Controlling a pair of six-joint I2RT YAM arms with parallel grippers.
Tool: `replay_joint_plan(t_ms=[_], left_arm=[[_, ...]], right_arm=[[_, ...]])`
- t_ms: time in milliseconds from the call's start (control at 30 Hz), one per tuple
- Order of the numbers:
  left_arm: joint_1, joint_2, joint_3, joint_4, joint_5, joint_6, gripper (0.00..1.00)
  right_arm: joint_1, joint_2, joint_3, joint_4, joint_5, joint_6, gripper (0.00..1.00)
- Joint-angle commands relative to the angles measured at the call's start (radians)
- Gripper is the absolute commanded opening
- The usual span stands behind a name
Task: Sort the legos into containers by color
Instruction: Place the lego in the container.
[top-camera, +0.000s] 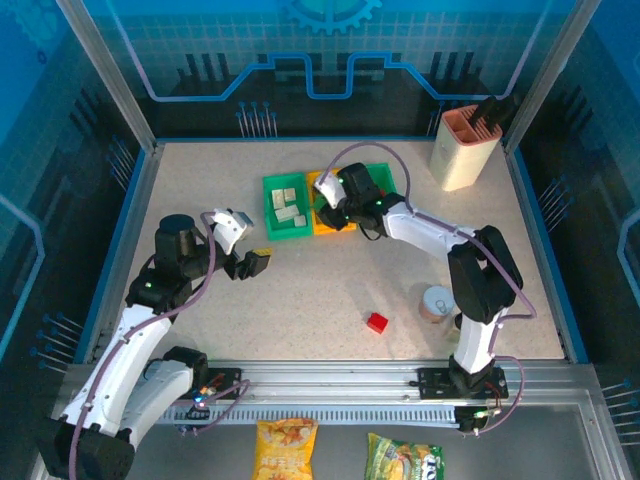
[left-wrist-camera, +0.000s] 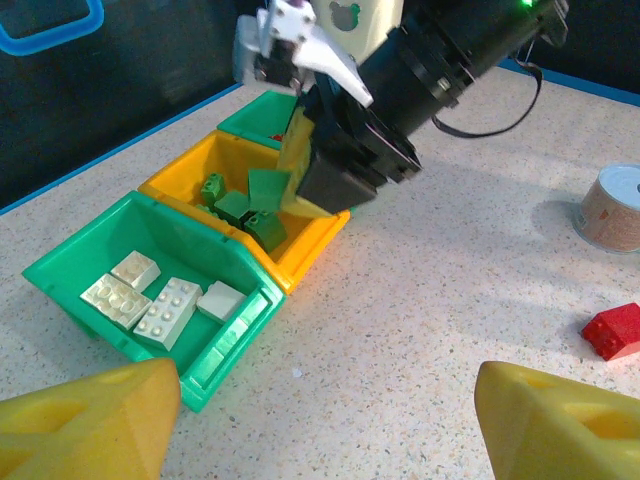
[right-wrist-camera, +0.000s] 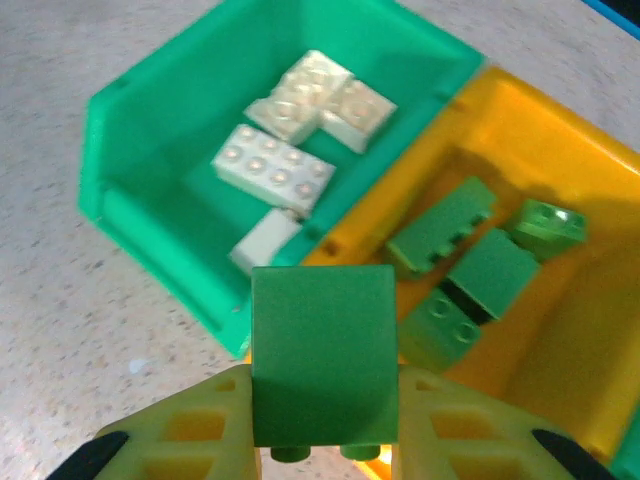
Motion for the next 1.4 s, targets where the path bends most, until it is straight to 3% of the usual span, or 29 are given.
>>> replay_joint_plan(t_ms=[0,233,533,633,900,1367], left_arm=[[-0.002,-0.010,-0.021,0.025,0.023,0.024,0.78],[-0.005,-0.012,-0.021,0.023,0.015,0.025,0.78],[-0.008,-0.009,-0.019,0.021,0.003,0.026,0.78],[-0.008,-0.009,-0.019,0.020,0.001,0.027,0.78],[-0.010,-0.011,-0.018,0.018,0.000,0.026,0.78],[-0.011,-0.019,-0.018,0.014,-0.006,0.027,0.78]], right_arm=[[-0.037,0.065,0.105,-0.178,0.080,0.161,0.28],[-0.057,0.175,0.281,-0.372,0.081,0.288,0.29],[-0.057,0.280,0.405,-0.439,0.084,0.457,0.28],[-0.048,0.311,0.444,-0.474,0.139,0.488,0.30],[-0.034,0.337,0.493,-0.524,0.227,0.526,0.46],[-0.012,0.263,0.482,-0.577,0.240,0.524,0.48]])
